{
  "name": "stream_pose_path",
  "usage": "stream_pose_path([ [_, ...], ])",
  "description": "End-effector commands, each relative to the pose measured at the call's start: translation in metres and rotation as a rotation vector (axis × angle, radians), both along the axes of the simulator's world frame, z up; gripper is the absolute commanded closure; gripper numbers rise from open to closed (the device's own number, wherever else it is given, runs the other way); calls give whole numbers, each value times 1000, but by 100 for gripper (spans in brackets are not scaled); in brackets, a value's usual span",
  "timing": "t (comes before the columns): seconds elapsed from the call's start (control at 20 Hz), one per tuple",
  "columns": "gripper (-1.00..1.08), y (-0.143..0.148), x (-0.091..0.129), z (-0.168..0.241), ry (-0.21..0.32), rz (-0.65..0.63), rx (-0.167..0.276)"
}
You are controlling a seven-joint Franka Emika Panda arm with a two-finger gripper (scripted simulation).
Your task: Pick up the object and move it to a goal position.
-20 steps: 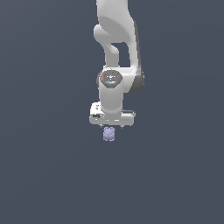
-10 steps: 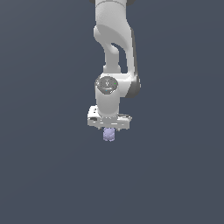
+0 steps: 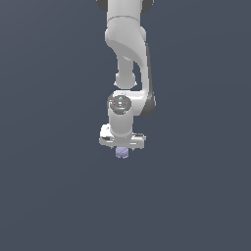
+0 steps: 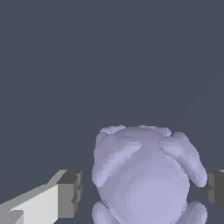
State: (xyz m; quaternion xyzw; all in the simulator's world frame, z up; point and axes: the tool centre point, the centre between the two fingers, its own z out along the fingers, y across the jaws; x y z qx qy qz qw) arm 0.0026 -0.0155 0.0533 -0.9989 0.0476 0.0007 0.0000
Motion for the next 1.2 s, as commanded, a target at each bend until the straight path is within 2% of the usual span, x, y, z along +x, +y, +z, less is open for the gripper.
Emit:
stream_pose_path([
  [0.0,-92,0,0,-10,-1,0,0],
  [0.2,-92,0,1,-14,-1,-1,0],
  [0.25,108,0,1,-14,-1,-1,0],
  [0.85,108,0,1,-12,-2,0,0],
  [1.15,108,0,1,5,-2,0,0],
])
